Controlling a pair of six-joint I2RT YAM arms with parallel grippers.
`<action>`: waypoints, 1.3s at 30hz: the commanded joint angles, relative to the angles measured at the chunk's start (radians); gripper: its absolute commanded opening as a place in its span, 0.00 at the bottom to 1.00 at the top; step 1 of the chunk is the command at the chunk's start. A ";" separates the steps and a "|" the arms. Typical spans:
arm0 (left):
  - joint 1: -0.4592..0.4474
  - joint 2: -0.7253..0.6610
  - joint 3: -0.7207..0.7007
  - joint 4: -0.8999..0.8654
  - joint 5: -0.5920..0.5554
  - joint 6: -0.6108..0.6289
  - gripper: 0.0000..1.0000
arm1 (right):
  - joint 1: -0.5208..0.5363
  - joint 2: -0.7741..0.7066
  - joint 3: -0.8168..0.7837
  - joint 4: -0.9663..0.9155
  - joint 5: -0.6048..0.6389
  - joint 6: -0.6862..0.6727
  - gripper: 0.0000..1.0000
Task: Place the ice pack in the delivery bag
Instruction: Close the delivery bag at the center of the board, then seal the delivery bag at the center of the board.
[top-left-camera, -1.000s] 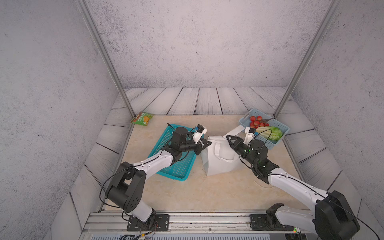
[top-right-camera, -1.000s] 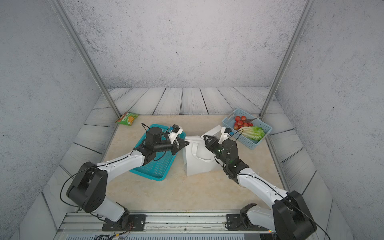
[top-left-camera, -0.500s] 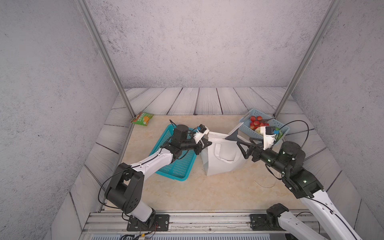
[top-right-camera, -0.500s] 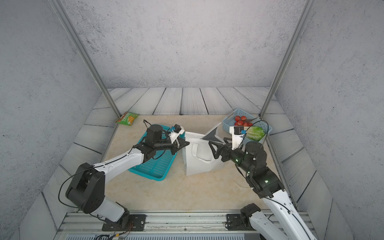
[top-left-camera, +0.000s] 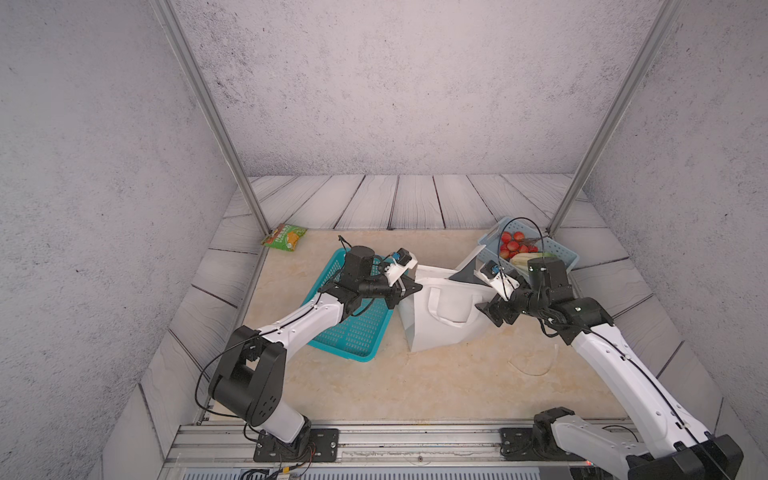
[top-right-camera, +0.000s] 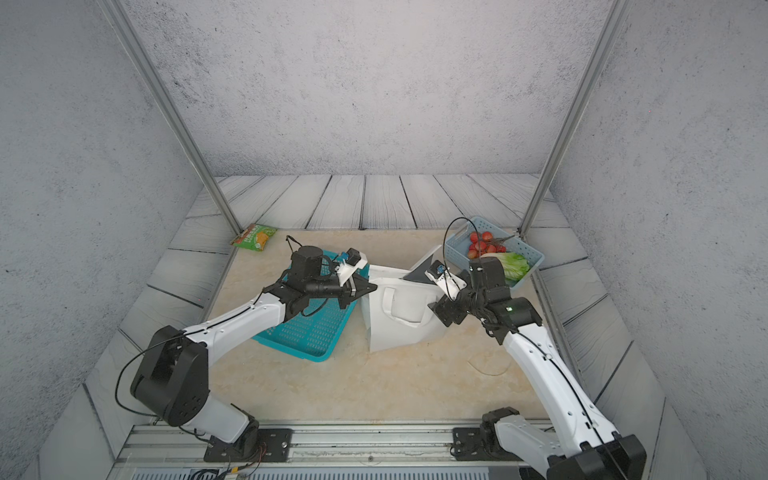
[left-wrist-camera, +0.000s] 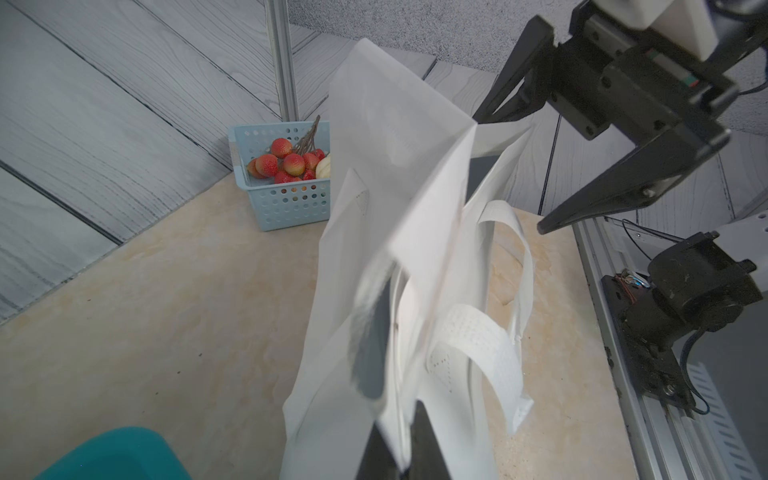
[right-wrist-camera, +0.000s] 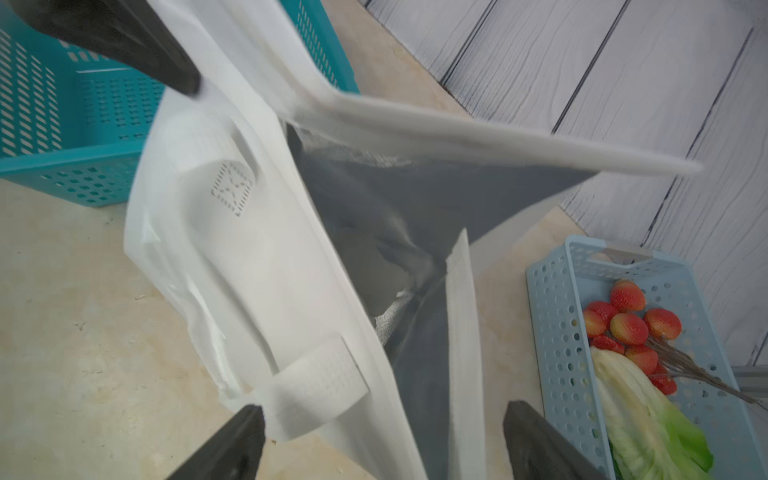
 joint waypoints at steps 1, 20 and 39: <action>0.012 -0.020 -0.001 -0.015 0.047 0.020 0.00 | -0.016 0.014 -0.004 0.057 -0.038 -0.018 0.76; 0.015 0.009 0.067 -0.119 0.065 0.109 0.00 | -0.036 -0.131 0.069 0.101 -0.316 -0.317 0.99; 0.013 0.015 0.065 -0.075 0.078 0.056 0.00 | 0.278 0.255 0.249 0.038 0.198 -0.624 0.48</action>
